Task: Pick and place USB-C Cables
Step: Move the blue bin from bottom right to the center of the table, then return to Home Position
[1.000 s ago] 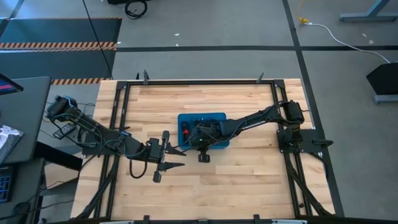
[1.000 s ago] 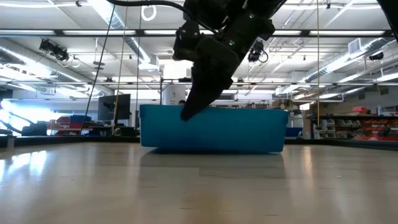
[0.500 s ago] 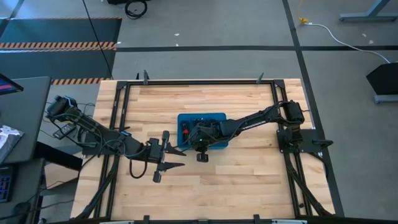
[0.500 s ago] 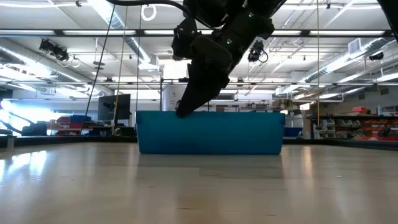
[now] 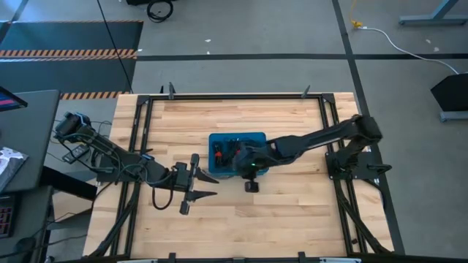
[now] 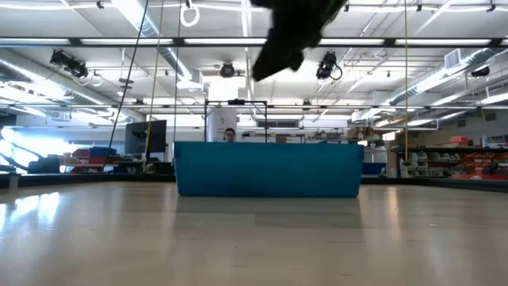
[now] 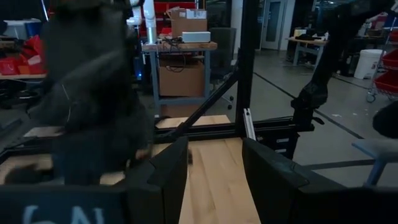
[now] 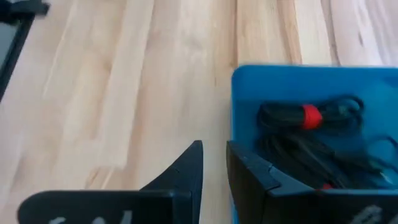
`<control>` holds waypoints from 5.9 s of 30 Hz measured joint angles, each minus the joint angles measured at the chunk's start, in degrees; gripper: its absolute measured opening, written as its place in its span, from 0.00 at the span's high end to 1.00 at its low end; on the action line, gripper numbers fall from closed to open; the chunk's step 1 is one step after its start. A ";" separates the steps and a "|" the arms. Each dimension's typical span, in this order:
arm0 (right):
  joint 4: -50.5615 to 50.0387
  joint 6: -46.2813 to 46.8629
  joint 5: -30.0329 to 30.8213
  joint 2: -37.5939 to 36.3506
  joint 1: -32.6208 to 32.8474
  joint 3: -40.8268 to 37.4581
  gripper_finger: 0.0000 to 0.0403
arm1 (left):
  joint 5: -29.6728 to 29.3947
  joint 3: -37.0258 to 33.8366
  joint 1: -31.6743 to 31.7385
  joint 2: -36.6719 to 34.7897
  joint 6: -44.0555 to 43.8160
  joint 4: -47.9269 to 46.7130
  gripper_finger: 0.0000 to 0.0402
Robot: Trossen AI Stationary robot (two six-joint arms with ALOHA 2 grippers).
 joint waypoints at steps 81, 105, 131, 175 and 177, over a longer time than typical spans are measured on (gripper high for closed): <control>-6.15 -20.55 12.36 -2.24 -26.94 -13.31 0.81 | -1.54 0.00 0.09 0.00 -0.74 -0.99 0.60; -12.57 -5.79 7.66 -17.46 -6.18 -9.60 0.81 | 12.07 0.02 17.93 0.17 0.15 -5.65 0.60; 1.02 0.68 4.54 -19.70 -3.70 -18.35 0.81 | 31.45 0.00 36.05 2.45 2.04 -2.56 0.60; 4.87 3.23 6.30 -32.88 -6.28 -27.67 0.81 | 11.34 -0.04 23.68 -9.58 -6.05 -27.81 0.76; 3.82 3.39 6.30 -33.41 -6.22 -27.67 0.81 | 11.28 -0.04 22.86 -9.74 -5.42 -28.12 0.79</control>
